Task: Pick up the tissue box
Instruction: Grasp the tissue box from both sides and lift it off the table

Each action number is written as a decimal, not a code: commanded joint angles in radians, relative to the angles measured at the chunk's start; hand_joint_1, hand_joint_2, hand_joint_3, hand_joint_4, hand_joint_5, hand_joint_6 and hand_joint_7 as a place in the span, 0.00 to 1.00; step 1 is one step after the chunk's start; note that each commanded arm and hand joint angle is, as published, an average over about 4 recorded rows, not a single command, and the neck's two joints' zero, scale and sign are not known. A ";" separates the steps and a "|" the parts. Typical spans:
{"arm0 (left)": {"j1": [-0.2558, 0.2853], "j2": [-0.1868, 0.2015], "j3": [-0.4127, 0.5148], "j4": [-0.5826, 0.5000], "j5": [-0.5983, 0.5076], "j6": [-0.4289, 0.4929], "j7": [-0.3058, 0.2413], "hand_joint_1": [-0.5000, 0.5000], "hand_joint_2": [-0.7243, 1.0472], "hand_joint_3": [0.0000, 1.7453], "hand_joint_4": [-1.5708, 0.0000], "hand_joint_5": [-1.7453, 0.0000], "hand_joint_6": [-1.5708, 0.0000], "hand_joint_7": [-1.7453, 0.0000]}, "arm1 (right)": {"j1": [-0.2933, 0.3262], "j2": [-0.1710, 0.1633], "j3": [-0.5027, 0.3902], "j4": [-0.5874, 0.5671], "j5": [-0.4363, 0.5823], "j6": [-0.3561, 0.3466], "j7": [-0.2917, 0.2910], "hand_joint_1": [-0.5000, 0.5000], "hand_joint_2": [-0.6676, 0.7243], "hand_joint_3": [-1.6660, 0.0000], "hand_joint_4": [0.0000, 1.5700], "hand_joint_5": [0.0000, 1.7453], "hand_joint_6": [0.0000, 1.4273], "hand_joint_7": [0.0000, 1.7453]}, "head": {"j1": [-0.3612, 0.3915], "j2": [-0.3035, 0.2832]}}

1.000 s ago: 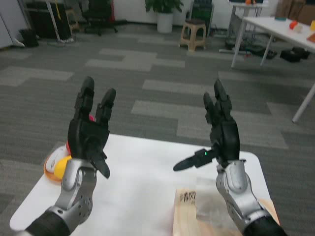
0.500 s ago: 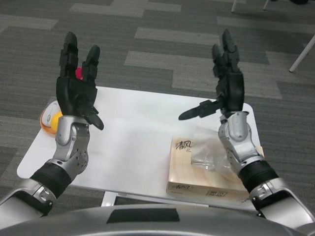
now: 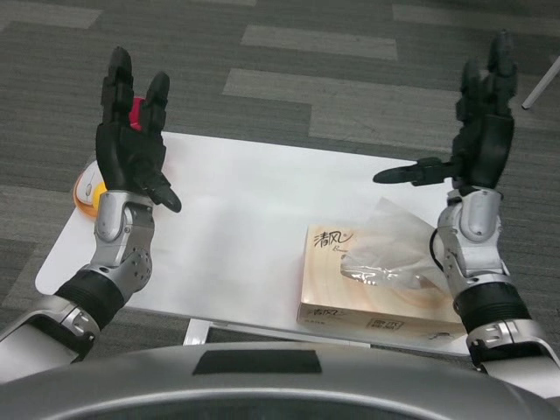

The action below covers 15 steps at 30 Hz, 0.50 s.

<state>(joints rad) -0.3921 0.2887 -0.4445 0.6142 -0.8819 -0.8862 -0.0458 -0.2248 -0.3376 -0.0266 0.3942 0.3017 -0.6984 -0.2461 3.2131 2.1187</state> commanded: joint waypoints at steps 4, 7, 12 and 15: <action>-0.008 0.017 -0.010 0.035 -0.014 -0.004 0.003 1.00 0.00 0.01 1.00 0.74 1.00 0.92 | 0.028 -0.016 -0.047 -0.041 0.004 0.001 -0.002 0.08 0.64 0.95 0.06 0.00 0.00 0.04 | -0.009 -0.005; -0.014 0.020 -0.021 0.045 -0.030 -0.004 0.003 1.00 0.00 0.00 1.00 0.76 1.00 0.92 | 0.034 -0.021 -0.052 -0.057 0.004 0.004 -0.003 0.08 0.64 0.95 0.05 0.00 0.00 0.03 | -0.010 -0.004; -0.027 0.023 -0.033 0.066 -0.044 -0.004 0.003 1.00 0.00 0.00 1.00 0.76 1.00 0.92 | 0.035 -0.023 -0.053 -0.073 0.005 0.006 -0.007 0.08 0.61 0.95 0.05 0.00 0.00 0.04 | -0.037 -0.003; -0.033 0.025 -0.039 0.074 -0.053 -0.004 0.003 1.00 0.00 0.00 1.00 0.76 1.00 0.92 | 0.035 -0.024 -0.052 -0.079 0.005 0.007 -0.007 0.08 0.59 0.95 0.05 0.00 0.00 0.04 | -0.042 -0.002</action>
<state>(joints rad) -0.4070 0.3006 -0.4803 0.6735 -0.9278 -0.8876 -0.0458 -0.1971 -0.3508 -0.0696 0.3321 0.3022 -0.6972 -0.2477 3.1728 2.1166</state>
